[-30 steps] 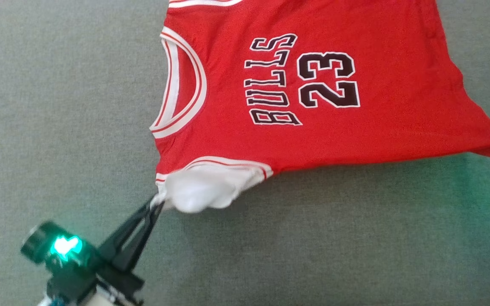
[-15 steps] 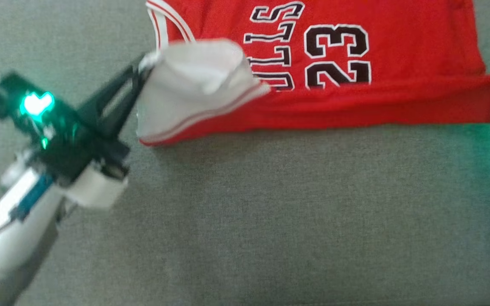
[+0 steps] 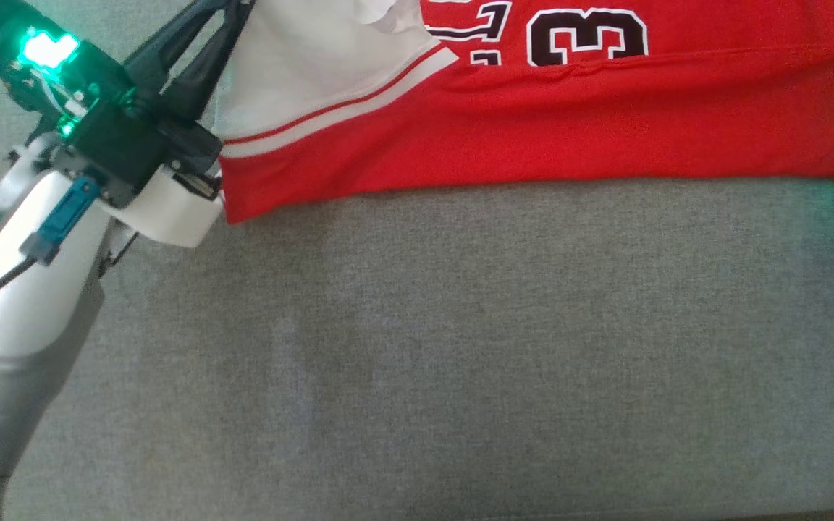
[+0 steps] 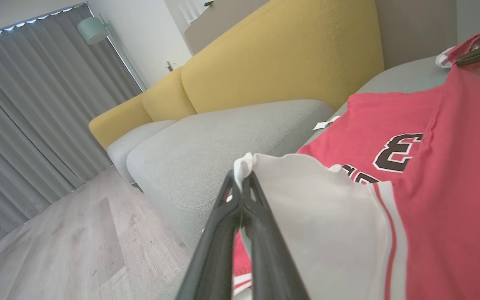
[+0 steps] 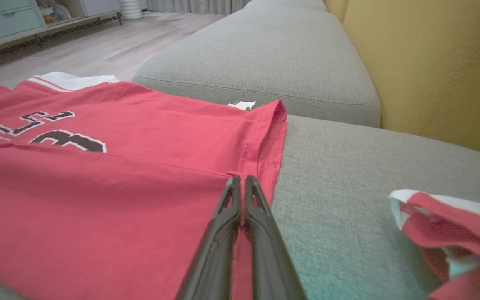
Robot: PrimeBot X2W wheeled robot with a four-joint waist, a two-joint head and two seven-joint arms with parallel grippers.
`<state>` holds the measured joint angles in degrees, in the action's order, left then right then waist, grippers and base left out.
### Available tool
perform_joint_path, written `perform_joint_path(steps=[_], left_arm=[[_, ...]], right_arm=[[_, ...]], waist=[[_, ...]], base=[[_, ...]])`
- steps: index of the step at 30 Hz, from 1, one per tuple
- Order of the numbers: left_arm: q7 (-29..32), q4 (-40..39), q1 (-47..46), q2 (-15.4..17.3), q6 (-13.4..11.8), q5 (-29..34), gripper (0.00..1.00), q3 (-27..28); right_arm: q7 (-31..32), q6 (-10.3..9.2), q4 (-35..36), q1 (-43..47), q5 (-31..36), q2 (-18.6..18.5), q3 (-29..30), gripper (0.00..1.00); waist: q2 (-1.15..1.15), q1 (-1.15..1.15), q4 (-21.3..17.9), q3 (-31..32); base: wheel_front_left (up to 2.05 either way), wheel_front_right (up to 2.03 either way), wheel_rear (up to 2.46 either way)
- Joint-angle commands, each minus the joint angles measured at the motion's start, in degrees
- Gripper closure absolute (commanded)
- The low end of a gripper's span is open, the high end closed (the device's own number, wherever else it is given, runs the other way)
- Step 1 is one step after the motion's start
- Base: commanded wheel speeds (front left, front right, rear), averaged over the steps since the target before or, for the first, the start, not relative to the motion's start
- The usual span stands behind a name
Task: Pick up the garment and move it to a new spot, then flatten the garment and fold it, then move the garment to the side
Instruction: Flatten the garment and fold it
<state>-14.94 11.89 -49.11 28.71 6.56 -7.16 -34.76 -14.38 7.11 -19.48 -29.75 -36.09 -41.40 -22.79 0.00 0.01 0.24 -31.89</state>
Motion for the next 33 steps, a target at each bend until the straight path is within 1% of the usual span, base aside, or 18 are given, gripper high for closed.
perform_joint_path(steps=[1, 3, 4, 6, 9, 11, 12, 14, 16, 19, 23, 27, 30, 31, 32, 33], left_arm=[[-0.1, -0.5, -1.1, 1.3, -0.6, -0.7, 0.0, 3.3], [-0.1, -0.2, 0.8, 0.1, -2.1, -1.4, 0.0, 4.6], [-0.1, 0.0, 2.5, -0.9, -3.3, -2.6, 0.0, 5.7], [-0.1, -0.3, 6.6, -3.6, -5.7, -5.9, 0.0, 8.5], [-0.1, -0.9, 13.6, -6.9, -8.0, -8.4, 0.0, 10.9], [-0.1, -0.9, 17.9, -9.2, -8.8, -9.6, 0.0, 12.0], [-0.1, -0.9, 17.9, -9.2, -8.8, -9.6, 0.0, 12.0], [-0.1, -0.2, 21.5, -11.4, -9.5, -10.7, 0.0, 13.1], [-0.1, 1.3, 24.1, -13.0, -10.0, -11.3, 0.0, 14.1], [-0.1, 5.1, 26.0, -14.4, -10.5, -12.1, 0.0, 15.5], [0.2, 11.9, 26.1, -15.2, -10.1, -13.1, 0.0, 15.8], [1.1, 16.8, 24.9, -15.5, -8.7, -13.5, 0.0, 14.8], [2.1, 18.9, 24.3, -15.8, -6.9, -13.5, 0.0, 13.2], [2.5, 19.4, 24.3, -15.9, -6.3, -13.5, 0.45, 12.7], [2.9, 19.9, 24.3, -15.8, -5.9, -13.4, 0.65, 12.3], [3.0, 20.3, 24.3, -15.8, -5.6, -13.4, 1.0, 12.0]], right_arm=[[-0.6, 0.37, 0.4, 0.2, -0.1, 0.1, 1.2, 0.0], [-0.6, 0.37, 0.7, 0.1, 0.9, 1.8, 2.3, 0.0], [-0.6, 0.37, 1.1, 0.2, 2.0, 2.5, 3.0, 0.0], [-0.6, 0.37, 2.1, 0.9, 4.5, 4.1, 4.8, 0.0], [-0.6, 0.37, 4.0, 3.0, 6.1, 7.7, 7.8, 0.0], [-0.6, 0.37, 5.1, 4.7, 6.4, 9.9, 8.9, 0.0], [-0.6, 0.37, 5.1, 4.7, 6.4, 9.9, 8.9, 0.0], [-0.6, 0.37, 5.7, 6.4, 6.2, 11.7, 9.6, 0.0], [-0.6, 0.37, 5.6, 7.7, 6.4, 12.6, 9.6, 0.0], [-0.6, 0.37, 5.4, 8.6, 6.2, 13.8, 9.2, 0.0], [-0.6, 0.37, 5.1, 9.0, 5.8, 14.6, 8.8, 0.0], [-0.6, 0.37, 4.8, 9.0, 5.5, 14.8, 8.4, 0.0], [-0.6, 0.37, 4.1, 9.1, 5.4, 14.7, 8.1, 0.0], [-0.6, 0.37, 3.6, 9.1, 5.5, 14.6, 8.0, 0.0], [-0.6, 0.37, 3.0, 9.2, 5.4, 14.5, 7.8, 0.0], [-0.6, 0.37, 2.1, 9.3, 5.2, 14.5, 7.7, 0.0]], waist=[[0.0, -0.01, -0.1, 0.1], [0.0, -0.01, -0.3, 0.6], [0.0, -0.01, -0.4, 1.0], [0.0, -0.01, -0.6, 1.8], [0.0, -0.01, -0.9, 3.4], [0.0, -0.01, -1.0, 4.4], [0.0, -0.01, -1.0, 4.4], [0.0, -0.01, -1.0, 5.3], [0.0, -0.01, -0.9, 6.0], [0.0, -0.01, -1.1, 6.6], [0.0, -0.01, -1.6, 7.2], [0.0, -0.01, -2.1, 7.4], [0.0, -0.01, -2.3, 7.6], [0.0, -0.01, -2.3, 7.8], [0.0, -0.01, -2.3, 7.9], [0.0, -0.01, -2.3, 8.2]], base=[[0.0, 0.0, 0.0], [0.0, 0.0, 0.0], [0.0, 0.0, 0.0], [0.0, 0.0, 0.0], [0.0, 0.0, 0.0], [0.0, 0.0, 0.0], [0.0, 0.0, 0.0], [0.0, 0.0, 0.0], [0.0, 0.0, 0.0], [0.0, 0.0, 0.0], [0.0, 0.0, 0.0], [0.0, 0.0, 0.0], [0.0, 0.0, 0.0], [0.0, 0.0, 0.0], [0.0, 0.0, 0.0], [0.0, 0.0, 0.0]])
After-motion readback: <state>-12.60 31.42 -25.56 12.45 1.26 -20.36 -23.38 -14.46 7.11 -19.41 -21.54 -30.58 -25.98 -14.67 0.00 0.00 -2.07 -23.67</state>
